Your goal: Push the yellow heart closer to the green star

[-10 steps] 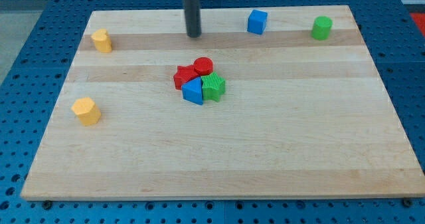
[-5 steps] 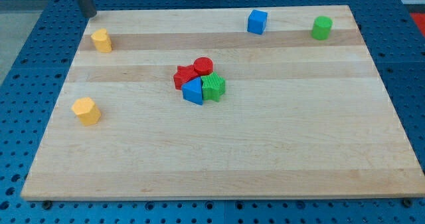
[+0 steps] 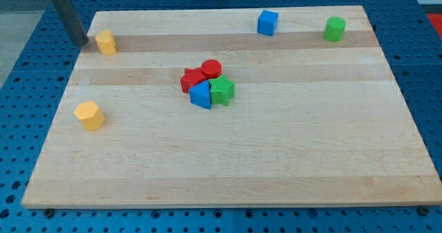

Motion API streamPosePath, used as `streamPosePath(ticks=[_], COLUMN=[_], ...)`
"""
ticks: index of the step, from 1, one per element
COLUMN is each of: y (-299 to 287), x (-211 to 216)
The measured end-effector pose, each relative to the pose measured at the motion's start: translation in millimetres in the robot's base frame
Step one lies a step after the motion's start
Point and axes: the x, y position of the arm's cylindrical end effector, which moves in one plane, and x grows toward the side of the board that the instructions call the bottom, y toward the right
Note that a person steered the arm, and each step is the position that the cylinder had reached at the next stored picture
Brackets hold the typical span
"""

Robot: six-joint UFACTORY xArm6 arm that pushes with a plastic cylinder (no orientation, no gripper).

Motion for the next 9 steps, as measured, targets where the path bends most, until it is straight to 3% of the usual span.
streamPosePath(ticks=[1, 3, 4, 5, 7, 8, 9], y=[52, 201, 230, 230, 150, 157, 176], x=[3, 62, 67, 67, 60, 13, -4])
